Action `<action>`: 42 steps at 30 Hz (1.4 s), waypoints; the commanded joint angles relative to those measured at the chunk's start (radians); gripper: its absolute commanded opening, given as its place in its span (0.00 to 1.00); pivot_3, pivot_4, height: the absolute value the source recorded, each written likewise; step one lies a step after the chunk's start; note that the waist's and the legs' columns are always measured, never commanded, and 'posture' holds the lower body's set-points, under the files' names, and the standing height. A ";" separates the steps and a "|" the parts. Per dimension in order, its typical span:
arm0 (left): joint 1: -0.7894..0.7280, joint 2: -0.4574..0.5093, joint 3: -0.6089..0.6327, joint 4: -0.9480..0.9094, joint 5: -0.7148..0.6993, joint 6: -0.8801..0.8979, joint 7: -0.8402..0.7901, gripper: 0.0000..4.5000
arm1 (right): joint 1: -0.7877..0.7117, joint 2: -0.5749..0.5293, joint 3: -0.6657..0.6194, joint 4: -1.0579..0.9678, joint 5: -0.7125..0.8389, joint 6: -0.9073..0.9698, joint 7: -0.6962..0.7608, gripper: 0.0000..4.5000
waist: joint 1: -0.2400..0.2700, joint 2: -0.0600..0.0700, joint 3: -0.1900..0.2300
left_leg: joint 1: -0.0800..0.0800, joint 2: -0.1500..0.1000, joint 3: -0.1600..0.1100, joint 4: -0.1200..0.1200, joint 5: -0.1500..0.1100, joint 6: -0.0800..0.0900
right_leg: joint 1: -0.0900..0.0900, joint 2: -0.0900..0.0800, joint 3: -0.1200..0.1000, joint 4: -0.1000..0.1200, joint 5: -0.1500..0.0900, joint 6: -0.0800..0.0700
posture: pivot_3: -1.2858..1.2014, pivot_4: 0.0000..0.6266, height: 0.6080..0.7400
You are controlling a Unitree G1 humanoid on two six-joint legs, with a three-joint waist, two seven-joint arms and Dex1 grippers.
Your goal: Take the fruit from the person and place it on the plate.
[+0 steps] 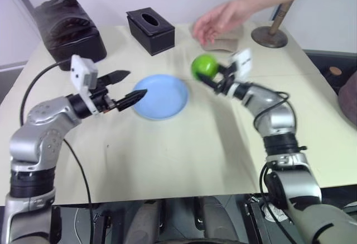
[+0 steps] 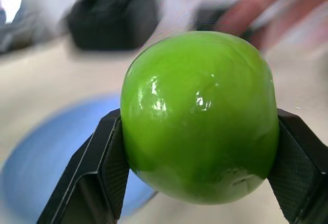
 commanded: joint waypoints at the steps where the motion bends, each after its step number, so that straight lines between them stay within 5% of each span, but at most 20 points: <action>1: 0.089 0.032 0.056 -0.070 0.002 0.015 0.019 1.00 | -0.047 0.087 0.047 -0.001 -0.018 -0.023 -0.002 0.66 | -0.012 0.000 0.000 | 0.000 0.000 0.000 0.000 0.000 0.000 | -0.001 0.000 0.001 0.001 0.000 0.000 | 0.52 0.24 1.00; 12: 0.242 0.024 0.108 -0.182 -0.003 0.016 0.102 1.00 | -0.185 0.194 0.071 0.261 -0.086 -0.145 0.042 0.66 | 0.005 0.000 0.000 | -0.001 -0.001 0.000 0.000 0.000 -0.001 | -0.002 -0.001 0.001 0.001 0.000 0.000 | 0.52 0.24 1.00; 15: 0.255 0.020 0.111 -0.192 -0.006 0.011 0.113 1.00 | -0.195 0.200 0.065 0.297 -0.085 -0.162 0.078 0.97 | 0.006 0.000 0.000 | -0.001 -0.001 0.000 -0.001 0.000 -0.001 | -0.002 -0.001 0.001 0.001 0.000 0.000 | 0.52 0.24 1.00; 21: 0.251 0.012 0.111 -0.186 -0.002 -0.001 0.123 1.00 | -0.209 0.194 0.049 0.308 -0.103 -0.185 0.057 0.99 | 0.009 0.000 0.000 | -0.001 -0.001 0.000 -0.001 0.000 -0.002 | -0.002 -0.001 0.001 0.002 0.000 0.000 | 0.52 0.24 1.00; 31: 0.135 -0.055 0.235 -0.066 0.025 -0.087 0.276 1.00 | -0.152 -0.033 -0.158 -0.063 0.004 -0.033 -0.024 0.99 | 0.021 0.000 0.000 | -0.002 -0.002 -0.001 0.000 0.000 -0.002 | -0.002 -0.001 0.000 0.001 0.000 0.000 | 0.52 0.24 1.00; 42: 0.195 -0.090 0.195 0.008 0.147 -0.141 0.342 1.00 | 0.109 -0.205 -0.292 -0.185 0.015 -0.027 -0.102 0.99 | 0.014 0.000 0.000 | -0.001 -0.001 0.001 -0.002 0.000 0.000 | -0.001 -0.001 0.000 -0.001 0.000 0.000 | 0.52 0.24 1.00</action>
